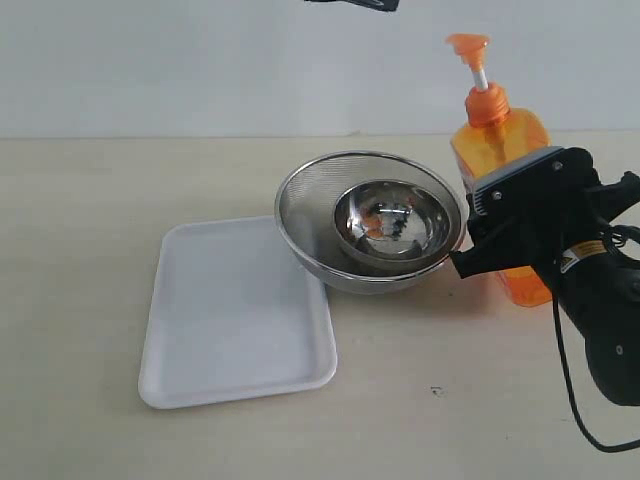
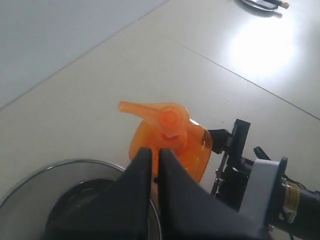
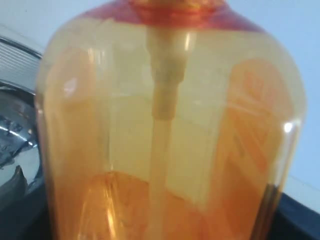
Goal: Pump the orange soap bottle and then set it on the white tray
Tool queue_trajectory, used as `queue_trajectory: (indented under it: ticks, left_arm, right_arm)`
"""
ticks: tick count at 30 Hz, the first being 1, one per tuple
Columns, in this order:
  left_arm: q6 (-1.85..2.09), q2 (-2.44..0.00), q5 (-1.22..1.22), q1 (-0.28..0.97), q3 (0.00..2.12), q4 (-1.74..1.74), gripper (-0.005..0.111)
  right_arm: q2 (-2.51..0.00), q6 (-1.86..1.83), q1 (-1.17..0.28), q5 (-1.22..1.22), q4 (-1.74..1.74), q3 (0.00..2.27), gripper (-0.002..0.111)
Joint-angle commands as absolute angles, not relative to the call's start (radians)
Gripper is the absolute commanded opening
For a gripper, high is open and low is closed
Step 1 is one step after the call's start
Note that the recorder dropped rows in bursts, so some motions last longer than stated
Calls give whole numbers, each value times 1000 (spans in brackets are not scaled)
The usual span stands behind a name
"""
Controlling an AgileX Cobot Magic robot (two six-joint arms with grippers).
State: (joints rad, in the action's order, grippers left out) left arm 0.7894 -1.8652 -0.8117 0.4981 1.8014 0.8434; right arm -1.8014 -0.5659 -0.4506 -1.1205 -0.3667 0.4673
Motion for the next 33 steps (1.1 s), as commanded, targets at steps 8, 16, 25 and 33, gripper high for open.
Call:
queue_trajectory:
  ticks: [8, 16, 25, 33]
  left_arm:
    - [944, -1893, -677, 501, 1804, 1039, 5]
    - [937, -1914, -675, 501, 1808, 1039, 5]
    - [938, -2041, -688, 536, 1906, 1030, 5]
    - [937, -2107, -688, 558, 2026, 1019, 5]
  right_arm:
    - [-1787, -576, -449, -1221, -301, 480, 0]
    - [-1787, -577, -449, -1221, -300, 480, 0]
    - [-1787, -582, -449, -1221, -298, 480, 0]
    - [-1787, -585, -449, -1208, -286, 480, 0]
